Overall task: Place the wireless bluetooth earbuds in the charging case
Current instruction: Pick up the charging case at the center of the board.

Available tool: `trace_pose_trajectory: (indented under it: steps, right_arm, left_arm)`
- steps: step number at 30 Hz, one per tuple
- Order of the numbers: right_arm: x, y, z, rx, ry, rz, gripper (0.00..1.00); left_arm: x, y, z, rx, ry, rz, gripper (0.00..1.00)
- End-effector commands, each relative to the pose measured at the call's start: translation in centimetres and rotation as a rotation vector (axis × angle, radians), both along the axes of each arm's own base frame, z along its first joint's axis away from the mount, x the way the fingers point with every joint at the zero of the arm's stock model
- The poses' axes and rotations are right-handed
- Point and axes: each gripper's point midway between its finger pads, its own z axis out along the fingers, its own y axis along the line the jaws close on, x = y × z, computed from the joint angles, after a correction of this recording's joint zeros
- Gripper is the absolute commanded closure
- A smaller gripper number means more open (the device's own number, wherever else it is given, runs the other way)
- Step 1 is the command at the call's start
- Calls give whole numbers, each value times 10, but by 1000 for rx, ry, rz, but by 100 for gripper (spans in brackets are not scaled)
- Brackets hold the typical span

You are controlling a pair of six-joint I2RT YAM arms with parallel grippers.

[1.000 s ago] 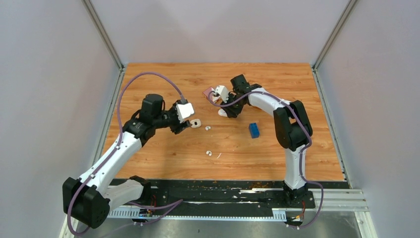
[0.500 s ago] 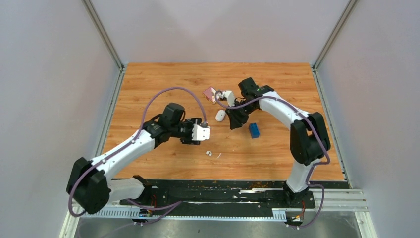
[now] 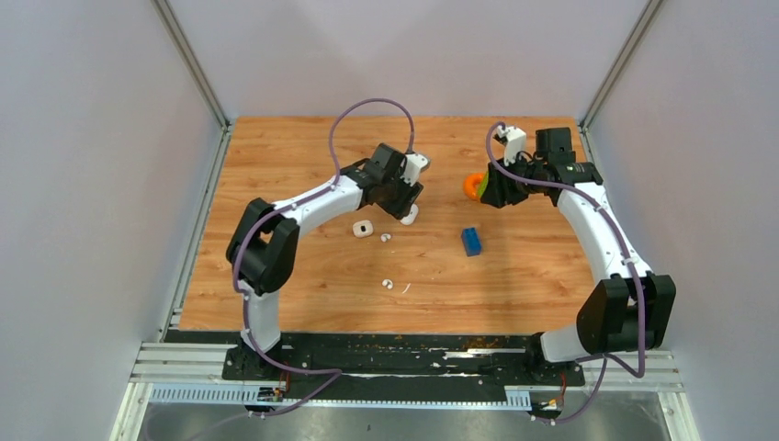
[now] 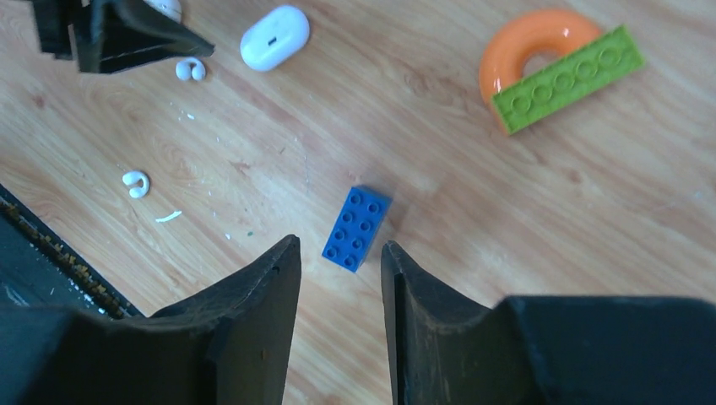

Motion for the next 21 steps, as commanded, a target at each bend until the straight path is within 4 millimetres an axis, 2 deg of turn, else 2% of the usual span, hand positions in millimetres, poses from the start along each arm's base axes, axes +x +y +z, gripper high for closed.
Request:
trace_pose_trajectory:
  steps: [1,4,8,11,19,21]
  right_arm:
    - [-8,-5,4,47,-3,-55,59]
    - [-12,-12,3,59,2,-81,58]
    - [-14,-20,1,79,13,-110,58]
    - [-17,-18,1,94,19,-107,58]
    - [-18,-15,0,110,27,-99,57]
    - [-17,-24,0,115,29,-127,57]
  left_arm:
    - [15,-17,-15,-23,59,127,41]
    - [19,-26,-30,-14,65,113,39]
    - [26,-23,-47,24,56,152,38]
    - [31,-22,-58,52,50,176,38]
    - [39,-35,-67,42,40,163,37]
    - [43,-37,-68,43,29,162,37]
